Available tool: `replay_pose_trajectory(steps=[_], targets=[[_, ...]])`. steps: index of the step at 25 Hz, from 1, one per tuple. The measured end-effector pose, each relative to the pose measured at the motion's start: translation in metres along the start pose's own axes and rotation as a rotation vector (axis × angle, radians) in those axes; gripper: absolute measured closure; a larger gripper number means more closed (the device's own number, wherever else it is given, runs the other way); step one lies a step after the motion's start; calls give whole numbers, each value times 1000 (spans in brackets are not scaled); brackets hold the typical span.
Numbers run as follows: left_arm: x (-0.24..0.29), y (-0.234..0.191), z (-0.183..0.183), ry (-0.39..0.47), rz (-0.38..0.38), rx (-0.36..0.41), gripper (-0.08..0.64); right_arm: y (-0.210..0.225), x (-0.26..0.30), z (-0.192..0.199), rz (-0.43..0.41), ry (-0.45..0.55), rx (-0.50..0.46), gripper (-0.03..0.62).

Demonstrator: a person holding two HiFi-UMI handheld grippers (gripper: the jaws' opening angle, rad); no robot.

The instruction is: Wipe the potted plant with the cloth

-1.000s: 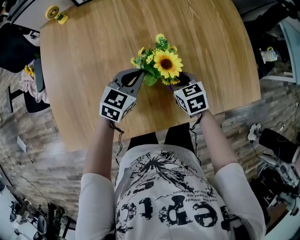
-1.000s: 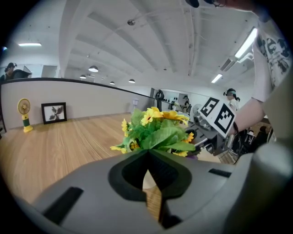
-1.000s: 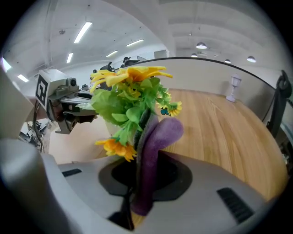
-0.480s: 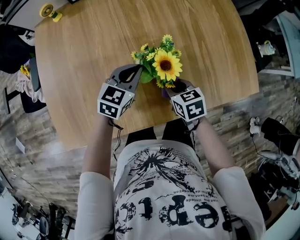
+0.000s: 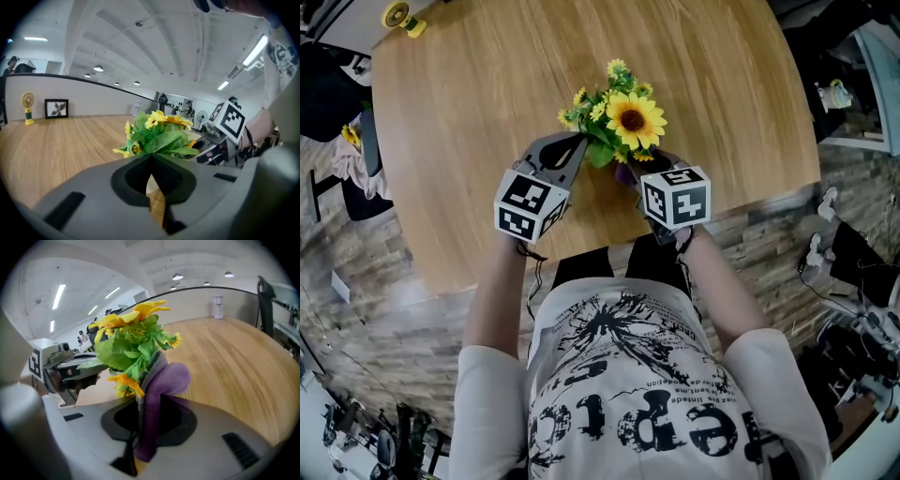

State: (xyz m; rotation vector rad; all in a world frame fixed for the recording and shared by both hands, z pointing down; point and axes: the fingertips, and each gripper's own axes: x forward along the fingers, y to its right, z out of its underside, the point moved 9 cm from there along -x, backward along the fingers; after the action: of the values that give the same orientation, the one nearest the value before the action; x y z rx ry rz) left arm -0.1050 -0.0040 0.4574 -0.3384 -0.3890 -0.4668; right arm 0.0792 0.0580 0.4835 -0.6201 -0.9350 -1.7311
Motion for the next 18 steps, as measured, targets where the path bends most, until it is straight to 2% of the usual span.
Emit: replay_pose_trajectory(steps=[4,9,13,18], targets=[[-3,8,3,15,-2,-42,557,-1,2,-2,4,22,40,518],[0,10,5,22,-14,-45,557,-7,4,1,-23,7,59,518],[-2,10,5,37,-6,-75,558,-25,7,7,-108,-25,69,520],[-3,9,5,41,5,-72,558,-54,15,12,-185,-68,3,518]])
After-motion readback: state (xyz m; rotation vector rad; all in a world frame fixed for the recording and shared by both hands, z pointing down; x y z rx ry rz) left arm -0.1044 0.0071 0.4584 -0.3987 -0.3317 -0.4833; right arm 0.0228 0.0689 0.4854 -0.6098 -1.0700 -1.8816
